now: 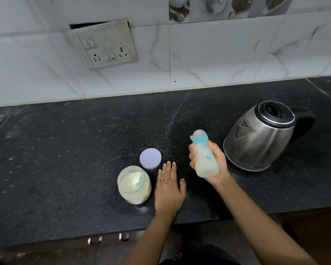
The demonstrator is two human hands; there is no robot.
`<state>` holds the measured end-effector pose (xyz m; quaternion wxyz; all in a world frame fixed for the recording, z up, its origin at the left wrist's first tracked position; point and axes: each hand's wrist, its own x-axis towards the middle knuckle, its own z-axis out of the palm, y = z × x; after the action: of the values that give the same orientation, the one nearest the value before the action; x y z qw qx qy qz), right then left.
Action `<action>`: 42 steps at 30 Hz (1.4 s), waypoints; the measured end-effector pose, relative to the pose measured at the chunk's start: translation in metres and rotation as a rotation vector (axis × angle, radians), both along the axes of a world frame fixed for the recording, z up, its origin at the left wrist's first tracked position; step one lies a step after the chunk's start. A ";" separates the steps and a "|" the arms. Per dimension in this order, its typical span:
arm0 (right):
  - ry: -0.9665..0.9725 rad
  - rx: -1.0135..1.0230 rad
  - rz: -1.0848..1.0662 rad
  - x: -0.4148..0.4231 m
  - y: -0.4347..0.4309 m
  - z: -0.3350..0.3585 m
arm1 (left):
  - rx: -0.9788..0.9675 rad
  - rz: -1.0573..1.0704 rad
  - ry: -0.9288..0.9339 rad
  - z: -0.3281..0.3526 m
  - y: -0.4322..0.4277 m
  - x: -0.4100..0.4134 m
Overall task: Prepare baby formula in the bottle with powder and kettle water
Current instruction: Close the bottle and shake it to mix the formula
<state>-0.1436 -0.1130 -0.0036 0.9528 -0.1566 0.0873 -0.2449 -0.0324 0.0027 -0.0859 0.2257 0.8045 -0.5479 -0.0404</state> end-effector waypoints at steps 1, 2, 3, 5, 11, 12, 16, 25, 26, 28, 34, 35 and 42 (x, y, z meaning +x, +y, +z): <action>-0.028 0.094 -0.027 -0.001 -0.002 -0.006 | 0.002 -0.001 0.000 0.000 0.000 0.000; -0.041 0.136 -0.019 -0.001 -0.001 -0.006 | 0.004 -0.003 0.000 0.001 0.000 0.000; -0.008 0.134 -0.016 -0.001 0.001 -0.006 | 0.006 -0.005 0.001 0.000 0.000 0.000; 0.086 0.160 -0.067 0.001 0.004 0.000 | 0.006 -0.007 -0.002 0.000 0.000 0.001; 0.125 0.019 -0.262 -0.009 0.004 0.025 | 0.001 -0.004 0.003 0.002 0.000 0.000; 0.134 -0.065 -0.162 -0.011 0.003 0.026 | 0.001 -0.007 0.004 0.002 0.000 0.000; -0.048 -0.104 -0.038 -0.007 0.001 0.039 | -0.001 -0.015 0.003 0.000 0.001 0.001; -0.003 -0.112 -0.137 0.000 0.009 0.036 | -0.002 -0.020 0.019 -0.002 0.001 0.002; 0.001 0.000 -0.199 -0.001 0.007 0.032 | -0.001 -0.019 0.022 -0.002 0.002 0.003; -0.125 0.084 -0.157 -0.002 0.001 0.022 | 0.005 -0.022 0.028 -0.001 0.002 0.003; -0.007 -0.027 -0.135 -0.005 0.001 0.037 | 0.000 -0.023 0.019 -0.002 0.002 0.003; -0.057 0.051 -0.125 -0.007 -0.001 0.032 | -0.004 -0.023 0.021 -0.003 0.002 0.003; -0.026 0.046 -0.188 0.000 -0.001 0.044 | -0.009 -0.011 0.010 -0.002 0.001 0.002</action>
<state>-0.1432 -0.1143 0.0399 0.9301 -0.1225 0.0947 -0.3330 -0.0308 0.0039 -0.0879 0.2316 0.8004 -0.5512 -0.0431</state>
